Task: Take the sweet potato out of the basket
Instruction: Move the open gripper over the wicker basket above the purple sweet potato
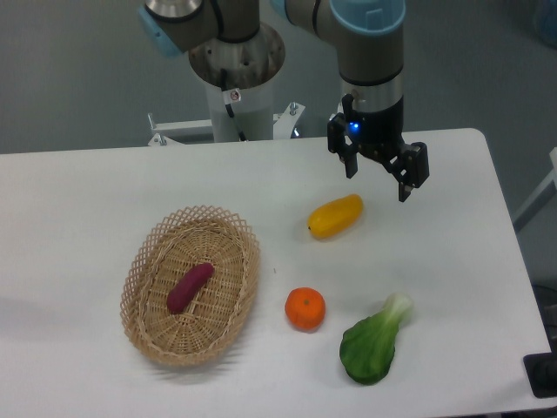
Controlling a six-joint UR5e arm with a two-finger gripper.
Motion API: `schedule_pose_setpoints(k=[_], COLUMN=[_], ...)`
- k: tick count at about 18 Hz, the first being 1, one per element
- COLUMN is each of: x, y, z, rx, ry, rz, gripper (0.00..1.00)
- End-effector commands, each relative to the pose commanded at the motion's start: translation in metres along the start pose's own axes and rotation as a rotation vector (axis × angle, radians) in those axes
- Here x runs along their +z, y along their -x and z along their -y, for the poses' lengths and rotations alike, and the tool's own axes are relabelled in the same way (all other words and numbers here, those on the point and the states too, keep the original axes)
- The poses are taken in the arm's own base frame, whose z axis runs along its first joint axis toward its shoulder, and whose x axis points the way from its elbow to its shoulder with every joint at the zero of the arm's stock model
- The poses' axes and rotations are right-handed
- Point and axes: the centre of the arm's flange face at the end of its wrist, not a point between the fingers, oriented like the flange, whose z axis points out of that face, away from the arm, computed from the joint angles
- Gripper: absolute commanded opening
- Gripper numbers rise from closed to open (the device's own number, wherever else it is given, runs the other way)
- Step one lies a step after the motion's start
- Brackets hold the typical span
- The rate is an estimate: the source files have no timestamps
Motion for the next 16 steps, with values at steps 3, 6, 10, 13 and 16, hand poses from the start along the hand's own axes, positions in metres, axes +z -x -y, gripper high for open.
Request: schedule_pose_setpoints(k=[3,6,10,13,16], x=[0.000,0.007,0.015,0.019,0.024], y=[-0.001,-0.006,-0.018,-0.031,-0.056], z=[0.001,0.001,0.011,0.030,0.068], rx=[0.003,0.000,-0.002,-0.039,-0.102], ry=[0.001,0.001,-0.012,-0.029,-0.056], rz=[0.000,-0.017,-0.041,-0.041,-0.041], gripper=[1.00,1.00,1.00,1.00,1.00])
